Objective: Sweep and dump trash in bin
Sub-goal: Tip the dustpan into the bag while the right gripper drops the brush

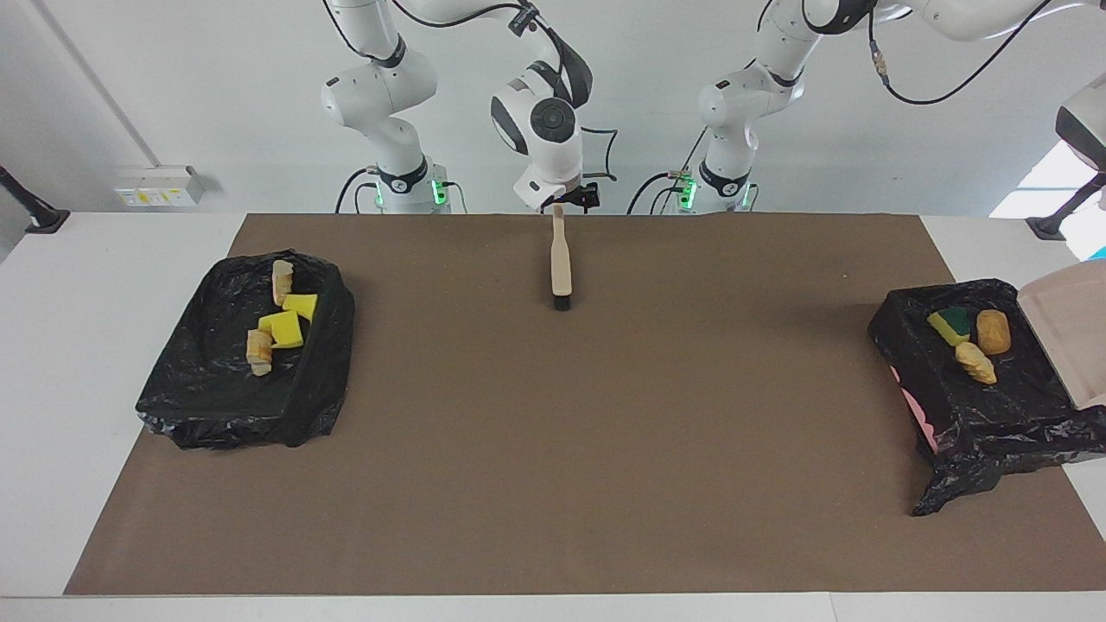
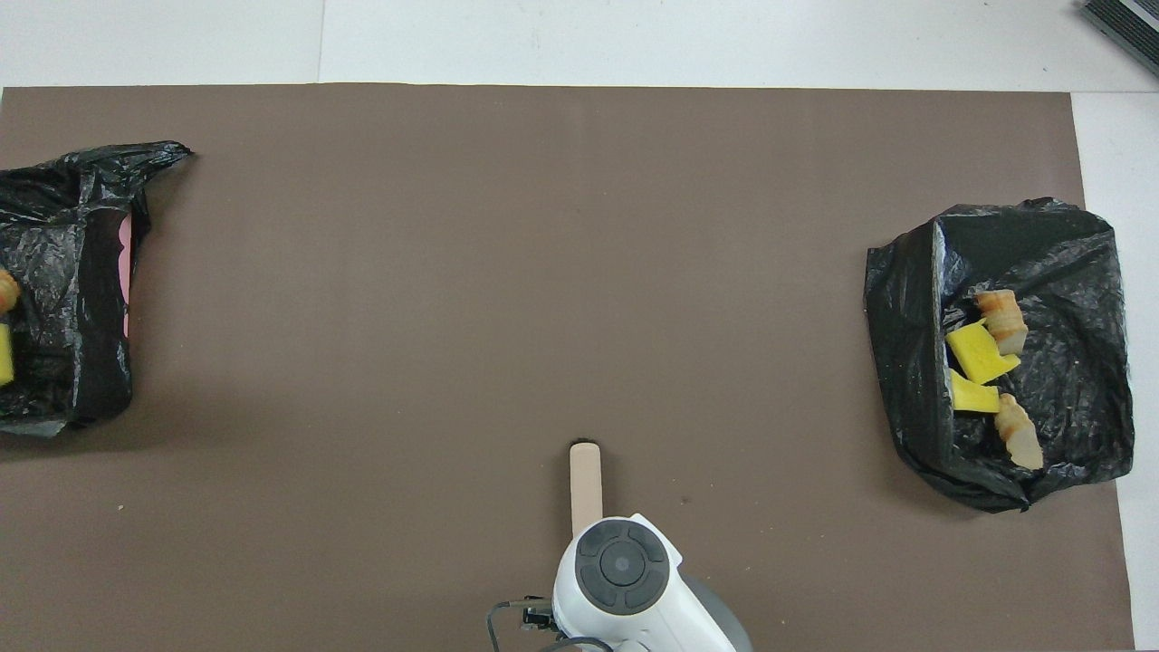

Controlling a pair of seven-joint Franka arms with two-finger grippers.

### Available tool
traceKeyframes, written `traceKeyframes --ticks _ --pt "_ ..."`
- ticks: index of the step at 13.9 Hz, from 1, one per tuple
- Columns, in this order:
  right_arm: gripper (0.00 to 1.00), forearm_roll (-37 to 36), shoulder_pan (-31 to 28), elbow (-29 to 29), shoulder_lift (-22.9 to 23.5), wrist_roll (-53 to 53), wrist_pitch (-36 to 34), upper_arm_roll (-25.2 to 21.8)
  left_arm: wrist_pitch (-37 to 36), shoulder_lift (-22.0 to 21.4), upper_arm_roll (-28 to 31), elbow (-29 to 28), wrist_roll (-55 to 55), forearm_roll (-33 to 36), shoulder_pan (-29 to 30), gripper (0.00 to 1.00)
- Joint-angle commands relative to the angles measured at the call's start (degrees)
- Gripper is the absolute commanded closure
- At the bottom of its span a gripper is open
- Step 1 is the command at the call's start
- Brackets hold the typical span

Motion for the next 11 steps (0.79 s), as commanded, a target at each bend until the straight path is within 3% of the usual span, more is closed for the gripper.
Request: traceKeyframes --ticks 1,7,11 --pt "0.00 -3.71 -5.13 2.68 0.23 -1.34 0.14 0.14 0.09 -3.17 0.75 -3.97 -3.17 2.32 -0.81 1.00" --pt "0.00 -15.23 -15.94 9.52 -2.15 -3.70 -5.47 0.05 -0.44 -2.82 0.31 -2.13 -4.41 1.70 -1.34 1.00" --pt "0.00 -16.04 -23.32 15.68 -1.88 -10.02 -8.82 0.05 -5.43 -2.38 0.05 -1.25 -3.62 -8.30 -2.03 1.00"
